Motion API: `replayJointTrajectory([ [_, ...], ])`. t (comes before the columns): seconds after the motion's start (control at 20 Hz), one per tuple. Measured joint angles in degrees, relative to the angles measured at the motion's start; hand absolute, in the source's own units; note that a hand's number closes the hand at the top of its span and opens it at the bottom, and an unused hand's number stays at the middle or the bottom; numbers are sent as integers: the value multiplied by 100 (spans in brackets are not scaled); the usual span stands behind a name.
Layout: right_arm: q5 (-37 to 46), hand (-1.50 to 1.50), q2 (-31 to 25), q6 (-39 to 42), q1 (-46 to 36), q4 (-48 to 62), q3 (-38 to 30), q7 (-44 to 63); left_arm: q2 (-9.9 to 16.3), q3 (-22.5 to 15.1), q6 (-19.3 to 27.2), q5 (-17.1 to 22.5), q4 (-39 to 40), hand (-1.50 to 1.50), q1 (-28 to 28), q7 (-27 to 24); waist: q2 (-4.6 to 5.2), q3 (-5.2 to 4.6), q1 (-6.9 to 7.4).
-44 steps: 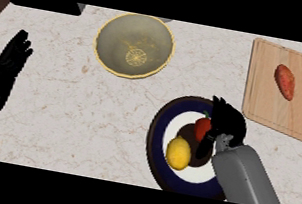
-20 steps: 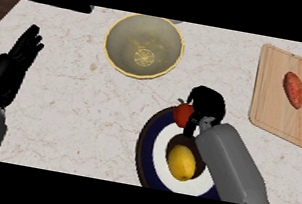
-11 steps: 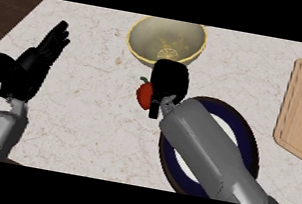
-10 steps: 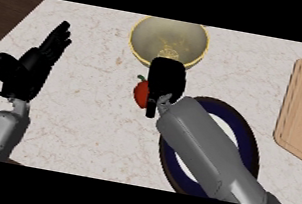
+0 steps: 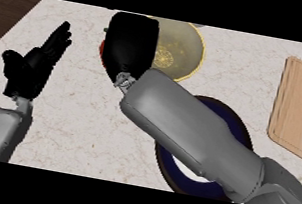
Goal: Pick the bell pepper from the plate and place it in the bowl
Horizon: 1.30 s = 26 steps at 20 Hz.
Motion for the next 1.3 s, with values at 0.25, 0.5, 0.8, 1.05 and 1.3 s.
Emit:
replayJointTrajectory([
  [0.25, -53, 150, -23, -408, -673, 46, 52, 255, 42, 99, 56, -10, 32, 0, 31, 6, -22, -1, -153],
  [0.5, -210, 150, -29, -768, -1033, 397, 0, 310, 86, 186, 71, 3, -35, 0, 152, -63, -16, 1, -287],
  [0.8, -487, 150, -16, -1451, -1027, 1033, -174, -29, 94, 253, 105, 19, -116, 0, 204, -36, 13, 7, -404],
  [1.05, -737, 150, 5, -2138, -929, 1771, -406, -546, 138, 298, 97, 12, -186, 0, 248, -25, 41, 10, -453],
  [1.3, -933, 150, 16, -2743, -829, 2548, -616, -1194, 107, 288, 127, -27, -204, 0, 254, -30, 75, 13, -454],
])
